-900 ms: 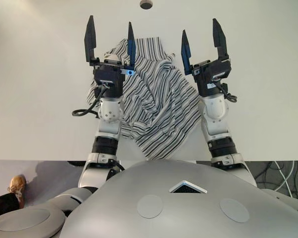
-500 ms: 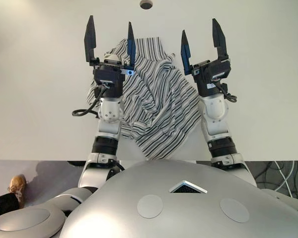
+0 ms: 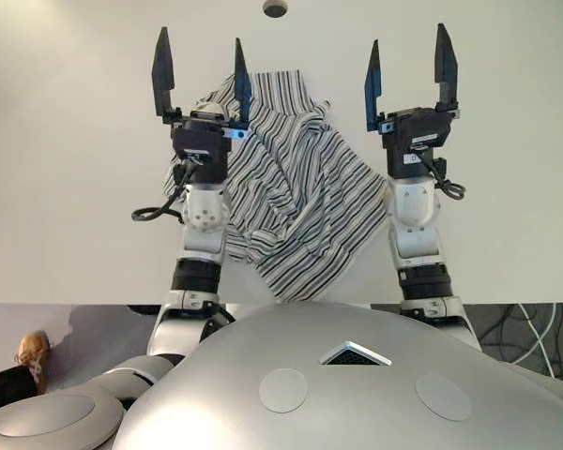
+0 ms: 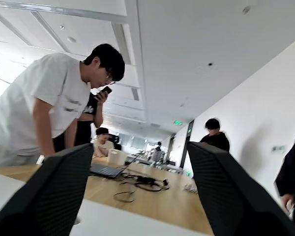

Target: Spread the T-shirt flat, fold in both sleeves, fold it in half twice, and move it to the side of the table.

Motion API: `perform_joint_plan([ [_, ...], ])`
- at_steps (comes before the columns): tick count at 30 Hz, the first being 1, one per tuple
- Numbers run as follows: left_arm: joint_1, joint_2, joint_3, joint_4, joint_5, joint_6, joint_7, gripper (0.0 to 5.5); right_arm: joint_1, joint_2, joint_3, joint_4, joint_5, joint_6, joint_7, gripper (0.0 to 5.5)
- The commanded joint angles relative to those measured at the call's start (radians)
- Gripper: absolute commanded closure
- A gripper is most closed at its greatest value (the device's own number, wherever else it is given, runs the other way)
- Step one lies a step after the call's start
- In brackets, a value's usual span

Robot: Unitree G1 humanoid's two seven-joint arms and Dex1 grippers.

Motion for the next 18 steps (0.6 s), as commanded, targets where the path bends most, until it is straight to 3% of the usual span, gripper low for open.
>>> perform_joint_plan([
  [1, 0.009, 0.016, 0.015, 0.000, -0.023, -0.005, -0.002, 1.56, 0.004, -0.031, 0.020, -0.008, 0.069, 0.010, 0.056, 1.97],
  [8, 0.023, 0.006, 0.011, -0.024, -0.026, 0.035, -0.008, 1.56, 0.009, -0.034, 0.051, -0.010, 0.181, 0.046, 0.136, 1.97],
  [18, 0.042, 0.018, 0.001, -0.041, -0.042, 0.046, -0.035, 1.56, 0.014, -0.026, 0.067, 0.016, 0.173, 0.041, 0.148, 1.97],
])
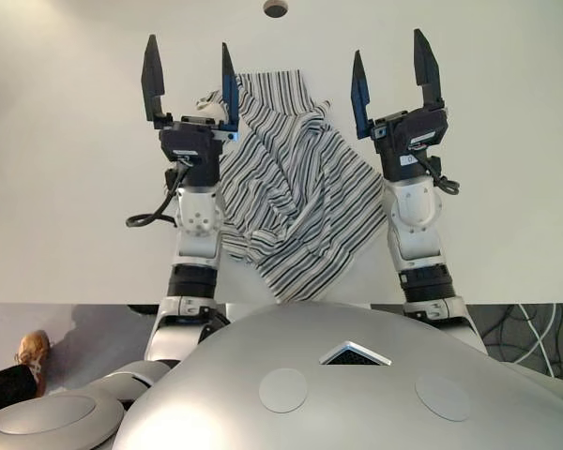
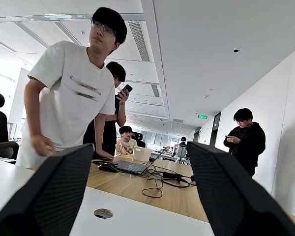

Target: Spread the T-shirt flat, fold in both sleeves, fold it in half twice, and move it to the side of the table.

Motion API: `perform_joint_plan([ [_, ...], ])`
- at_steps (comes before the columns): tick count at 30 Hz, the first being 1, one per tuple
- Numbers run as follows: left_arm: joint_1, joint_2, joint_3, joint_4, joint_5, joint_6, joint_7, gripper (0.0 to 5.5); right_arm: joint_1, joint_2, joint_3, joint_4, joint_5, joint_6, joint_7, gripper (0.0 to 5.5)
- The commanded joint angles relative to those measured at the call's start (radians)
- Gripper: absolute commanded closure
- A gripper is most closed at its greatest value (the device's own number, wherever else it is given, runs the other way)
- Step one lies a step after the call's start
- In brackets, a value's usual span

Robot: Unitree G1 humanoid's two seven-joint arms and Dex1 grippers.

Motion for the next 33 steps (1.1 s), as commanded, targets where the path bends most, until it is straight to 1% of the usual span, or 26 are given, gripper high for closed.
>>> perform_joint_plan([
  [1, 0.010, 0.002, 0.000, -0.008, 0.003, 0.003, -0.003, 1.56, 0.010, 0.001, 0.010, 0.011, -0.002, 0.003, 0.009, 1.97],
  [9, 0.019, 0.006, -0.021, -0.009, -0.006, -0.026, -0.019, 1.56, 0.012, -0.002, 0.016, 0.011, -0.006, 0.002, 0.009, 1.97],
  [19, 0.027, 0.017, -0.032, -0.011, -0.013, -0.019, -0.051, 1.56, 0.011, -0.005, 0.018, 0.012, -0.030, 0.010, -0.003, 1.97],
  [23, 0.041, 0.102, -0.049, 0.011, 0.019, 0.026, -0.126, 1.56, -0.027, -0.062, -0.026, -0.009, -0.064, 0.058, 0.001, 1.97],
  [25, 0.066, 0.165, -0.055, 0.010, 0.057, 0.057, -0.169, 1.56, -0.064, -0.106, -0.038, -0.009, -0.095, 0.083, 0.017, 1.97],
  [30, 0.166, 0.326, -0.062, -0.033, 0.145, 0.120, -0.269, 1.56, -0.175, -0.183, -0.014, 0.032, -0.180, 0.142, 0.070, 1.97],
  [33, 0.197, 0.395, -0.058, -0.065, 0.176, 0.167, -0.308, 1.56, -0.254, -0.210, 0.005, 0.093, -0.226, 0.158, 0.082, 1.97],
])
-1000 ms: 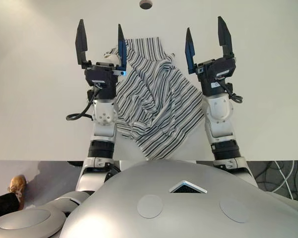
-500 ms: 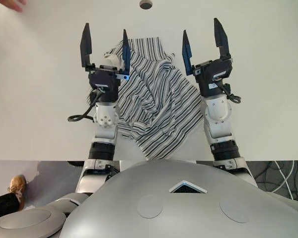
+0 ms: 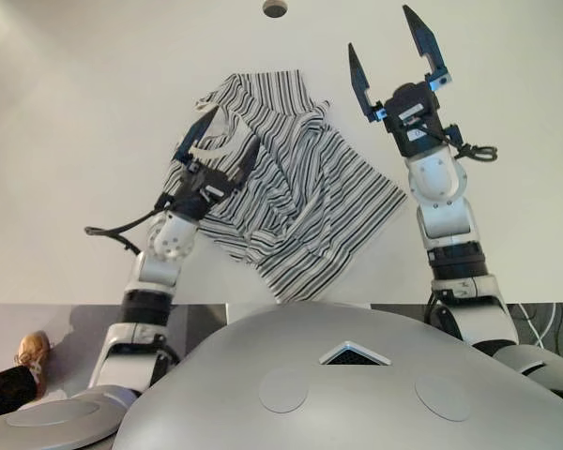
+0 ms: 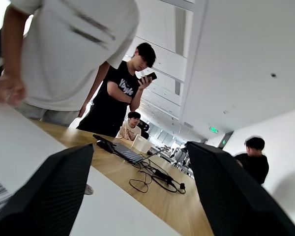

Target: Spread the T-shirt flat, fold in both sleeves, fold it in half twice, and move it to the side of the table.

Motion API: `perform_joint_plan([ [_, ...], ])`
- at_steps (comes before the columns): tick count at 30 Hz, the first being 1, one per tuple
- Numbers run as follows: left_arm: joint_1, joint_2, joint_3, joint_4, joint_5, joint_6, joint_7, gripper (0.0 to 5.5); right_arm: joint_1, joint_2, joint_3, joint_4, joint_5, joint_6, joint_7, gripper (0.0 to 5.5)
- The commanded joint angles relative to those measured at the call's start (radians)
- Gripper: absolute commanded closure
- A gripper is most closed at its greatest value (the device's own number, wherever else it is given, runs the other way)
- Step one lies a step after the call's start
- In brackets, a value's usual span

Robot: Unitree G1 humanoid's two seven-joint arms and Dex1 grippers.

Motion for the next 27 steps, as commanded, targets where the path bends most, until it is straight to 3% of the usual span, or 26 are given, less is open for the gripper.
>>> perform_joint_plan([
  [1, 0.029, 0.086, 0.003, -0.047, 0.073, 0.068, -0.046, 1.56, -0.110, -0.033, 0.032, 0.084, -0.062, 0.027, 0.025, 1.97],
  [12, 0.028, 0.219, 0.090, -0.108, 0.198, 0.264, -0.022, 1.56, -0.477, 0.016, 0.264, 0.687, -0.245, 0.002, 0.099, 1.97],
  [22, 0.034, 0.351, -0.054, -0.009, 0.340, 0.290, -0.104, 1.56, -0.703, 0.099, 0.414, 1.101, -0.390, 0.051, 0.057, 1.97],
  [27, -0.137, 0.355, -0.128, 0.115, 0.453, 0.334, -0.010, 1.56, -0.702, 0.055, 0.429, 1.160, -0.408, 0.076, 0.026, 1.97],
])
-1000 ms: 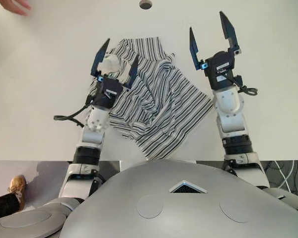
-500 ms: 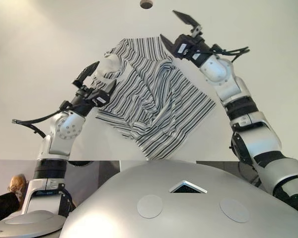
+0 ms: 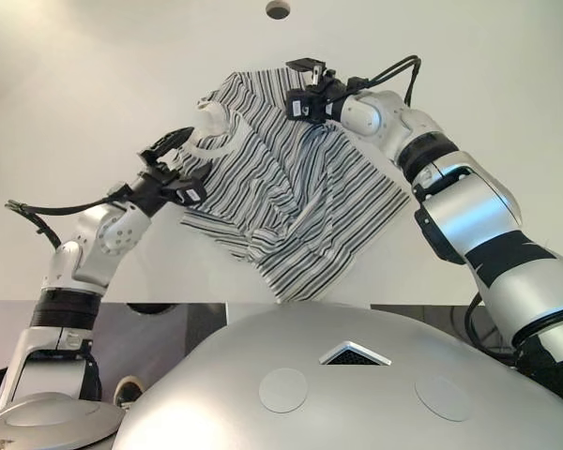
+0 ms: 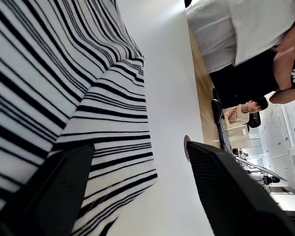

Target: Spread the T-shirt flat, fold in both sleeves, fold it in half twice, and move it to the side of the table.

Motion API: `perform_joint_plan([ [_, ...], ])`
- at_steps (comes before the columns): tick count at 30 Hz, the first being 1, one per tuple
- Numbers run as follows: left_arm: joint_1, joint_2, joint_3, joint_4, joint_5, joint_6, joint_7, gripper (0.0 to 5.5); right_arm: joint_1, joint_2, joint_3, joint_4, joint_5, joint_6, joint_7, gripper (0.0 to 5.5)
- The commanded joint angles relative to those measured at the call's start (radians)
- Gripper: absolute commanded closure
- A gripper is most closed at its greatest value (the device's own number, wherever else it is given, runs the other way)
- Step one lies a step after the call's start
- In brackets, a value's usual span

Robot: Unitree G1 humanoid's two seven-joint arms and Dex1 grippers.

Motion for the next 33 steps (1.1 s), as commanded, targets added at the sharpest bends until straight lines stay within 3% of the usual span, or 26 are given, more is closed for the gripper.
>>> perform_joint_plan([
  [1, -0.109, -0.011, -0.084, 0.160, 0.135, 0.073, 0.039, 1.56, 0.019, -0.074, 0.013, 0.051, -0.022, 0.031, -0.005, 1.97],
  [12, -0.489, -0.088, -0.291, 0.535, 0.261, -0.037, 0.322, 1.56, 0.158, -0.325, -0.082, 0.016, 0.069, -0.065, -0.042, 1.97],
  [18, -0.758, -0.205, -0.455, 0.761, 0.389, -0.148, 0.579, 1.56, 0.218, -0.331, -0.093, -0.020, 0.086, -0.095, -0.068, 1.97],
  [23, -0.887, -0.277, -0.588, 0.958, 0.486, -0.129, 0.708, 1.56, 0.211, -0.333, -0.117, -0.028, 0.110, -0.060, -0.102, 1.97],
  [27, -0.930, -0.300, -0.564, 1.067, 0.410, -0.129, 0.719, 1.56, 0.225, -0.358, -0.153, -0.048, 0.136, -0.066, -0.132, 1.97],
  [30, -0.826, -0.289, -0.410, 0.943, 0.120, -0.386, 0.637, 1.56, 0.314, -0.404, -0.218, -0.185, 0.219, -0.166, -0.114, 1.97],
  [33, -0.489, -0.202, -0.390, 0.459, -0.188, -0.480, 0.457, 1.56, 0.576, -0.457, -0.301, -0.609, 0.488, -0.238, 0.046, 1.97],
])
